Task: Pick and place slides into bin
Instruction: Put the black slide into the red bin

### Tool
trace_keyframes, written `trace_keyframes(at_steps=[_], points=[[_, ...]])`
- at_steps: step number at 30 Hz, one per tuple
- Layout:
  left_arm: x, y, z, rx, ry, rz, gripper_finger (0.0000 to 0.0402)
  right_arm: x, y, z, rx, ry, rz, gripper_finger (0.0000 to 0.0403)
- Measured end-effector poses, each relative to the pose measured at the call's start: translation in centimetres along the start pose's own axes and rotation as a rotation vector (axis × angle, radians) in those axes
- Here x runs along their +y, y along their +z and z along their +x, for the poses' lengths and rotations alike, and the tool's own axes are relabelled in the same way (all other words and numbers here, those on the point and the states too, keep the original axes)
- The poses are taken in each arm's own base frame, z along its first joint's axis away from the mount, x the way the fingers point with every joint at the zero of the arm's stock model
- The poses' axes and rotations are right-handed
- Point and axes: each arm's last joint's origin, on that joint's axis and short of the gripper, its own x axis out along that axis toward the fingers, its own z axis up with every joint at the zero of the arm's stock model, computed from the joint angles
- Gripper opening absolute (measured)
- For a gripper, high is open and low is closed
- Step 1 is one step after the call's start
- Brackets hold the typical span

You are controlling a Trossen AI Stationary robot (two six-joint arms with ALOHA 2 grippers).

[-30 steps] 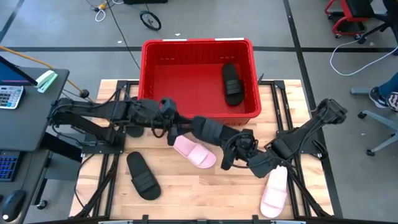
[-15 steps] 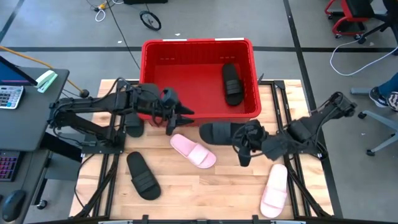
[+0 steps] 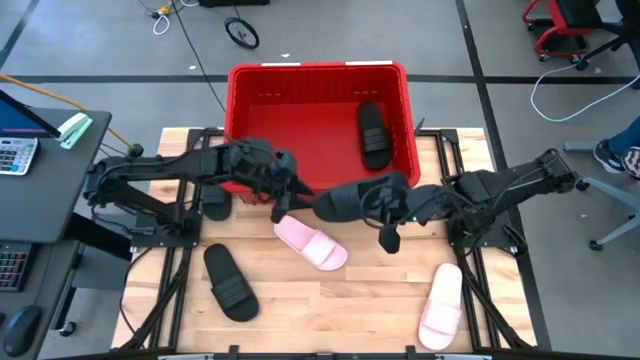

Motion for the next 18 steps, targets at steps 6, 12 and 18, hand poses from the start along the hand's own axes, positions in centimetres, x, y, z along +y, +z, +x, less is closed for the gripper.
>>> trace_keyframes(at_steps=[6,12,18], points=[[0.6,-0.3,1.3,0.025,0.015,0.001,0.0219,-0.3,0.0,0.6,0.051,0.062,-0.015,0.0004],[0.7,-0.5,2.3,0.033,0.009,0.007,0.0228,-0.5,0.1,0.7,0.046,0.059,-0.054,0.0004],[0.9,-0.9,4.0,0.045,0.004,-0.041,0.0226,-1.2,0.6,1.0,0.025,0.034,-0.081,0.0004]])
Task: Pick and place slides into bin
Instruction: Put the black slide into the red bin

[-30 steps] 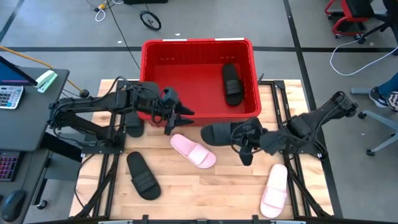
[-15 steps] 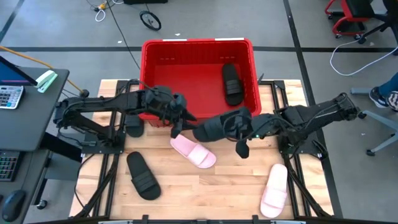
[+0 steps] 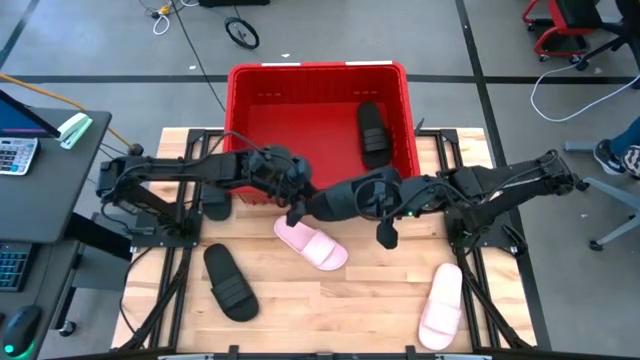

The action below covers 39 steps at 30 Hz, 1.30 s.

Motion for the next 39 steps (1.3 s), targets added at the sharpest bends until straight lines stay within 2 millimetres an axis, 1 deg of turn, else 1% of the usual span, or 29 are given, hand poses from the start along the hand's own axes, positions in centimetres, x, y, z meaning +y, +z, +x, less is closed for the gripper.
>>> trace_keyframes(at_steps=[3,5,13,16,21,24,29,31,34,37,39], points=[[0.2,-0.2,0.9,0.008,0.001,-0.03,0.0206,-0.4,0.1,0.1,0.0,-0.008,0.005,0.0004],[0.2,-0.2,1.4,-0.004,-0.005,-0.026,0.0181,-0.5,0.2,0.1,0.002,-0.004,0.001,0.0004],[0.3,-0.2,1.6,-0.013,0.003,-0.052,0.0049,-0.5,0.1,0.1,0.011,-0.004,-0.02,0.0004],[0.3,-0.2,1.6,-0.015,0.001,-0.073,0.0047,-0.6,0.1,0.1,0.003,-0.023,-0.014,0.002],[0.2,0.0,1.5,-0.033,0.007,-0.112,0.0047,-0.8,0.3,-0.5,-0.034,-0.069,-0.01,0.007],[0.2,0.1,1.3,-0.041,0.008,-0.116,0.0047,-0.9,0.5,-1.4,-0.059,-0.062,0.002,0.0101],[0.4,0.5,0.2,-0.05,0.011,-0.128,0.0047,-1.3,0.8,-3.5,-0.112,-0.055,0.065,0.014],[0.6,1.1,-0.9,-0.091,0.019,-0.147,0.0047,-1.4,0.9,-4.6,-0.14,-0.041,0.077,0.0149],[1.2,2.2,-3.3,-0.162,0.035,-0.152,0.0047,-1.6,1.0,-6.3,-0.177,-0.008,0.115,0.0156],[2.3,2.9,-5.7,-0.22,0.086,-0.173,0.0047,-1.8,1.0,-8.1,-0.221,0.026,0.161,0.0156],[3.3,3.3,-7.1,-0.245,0.121,-0.192,0.0047,-2.1,1.0,-8.9,-0.244,0.033,0.172,0.0155]])
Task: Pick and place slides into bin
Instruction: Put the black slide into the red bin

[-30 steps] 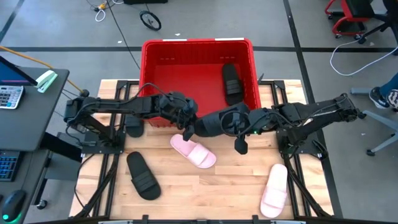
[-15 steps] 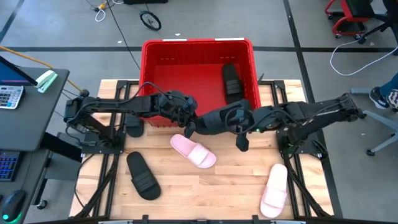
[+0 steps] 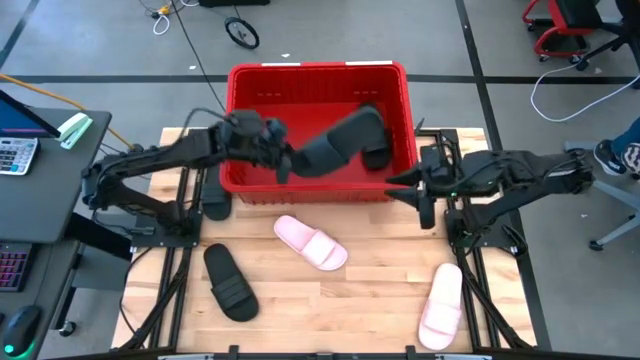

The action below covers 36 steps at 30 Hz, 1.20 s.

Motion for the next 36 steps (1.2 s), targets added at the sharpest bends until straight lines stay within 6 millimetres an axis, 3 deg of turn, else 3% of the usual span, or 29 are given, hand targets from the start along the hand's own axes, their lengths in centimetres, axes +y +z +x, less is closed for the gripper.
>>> trace_keyframes(at_steps=[10,17,23,29,36], points=[[6.5,2.5,-1.6,-0.029,0.125,-0.108,0.0047,-0.8,0.5,-0.6,-0.112,-0.232,-0.082,0.0153],[10.8,4.3,-0.6,-0.154,0.188,-0.189,0.0047,-1.5,0.8,-0.4,-0.25,-0.571,-0.073,0.0153],[13.6,3.7,1.8,-0.134,0.226,-0.248,0.0047,-2.2,1.2,-0.7,-0.348,-0.805,-0.063,0.015],[16.0,2.2,4.5,-0.051,0.265,-0.303,0.0047,-3.1,1.5,-0.7,-0.376,-0.902,-0.051,0.015],[17.8,1.0,6.2,-0.022,0.308,-0.397,0.0047,-4.8,2.1,-0.6,-0.379,-1.005,-0.05,0.0148]])
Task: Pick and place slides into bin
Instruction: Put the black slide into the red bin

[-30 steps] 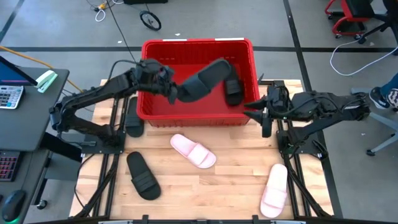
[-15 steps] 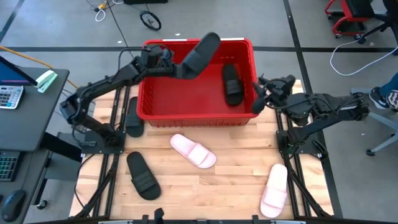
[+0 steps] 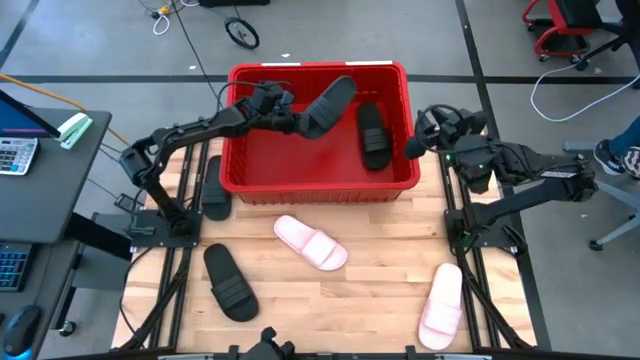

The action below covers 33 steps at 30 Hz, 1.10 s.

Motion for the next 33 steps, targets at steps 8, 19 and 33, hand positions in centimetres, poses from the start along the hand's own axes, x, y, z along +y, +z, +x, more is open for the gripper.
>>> trace_keyframes(at_steps=[8,19,33], points=[[0.6,-0.3,0.8,-0.02,0.067,-0.115,0.0047,-1.4,0.3,2.2,-0.001,-0.151,-0.062,0.0146],[-0.7,-1.4,1.1,0.004,0.042,-0.382,0.0047,-2.7,0.6,4.2,0.018,-0.189,-0.027,0.0144],[-1.2,-3.7,1.5,-0.155,0.285,-0.815,0.0047,-2.1,0.5,4.4,0.072,0.035,-0.184,0.0144]])
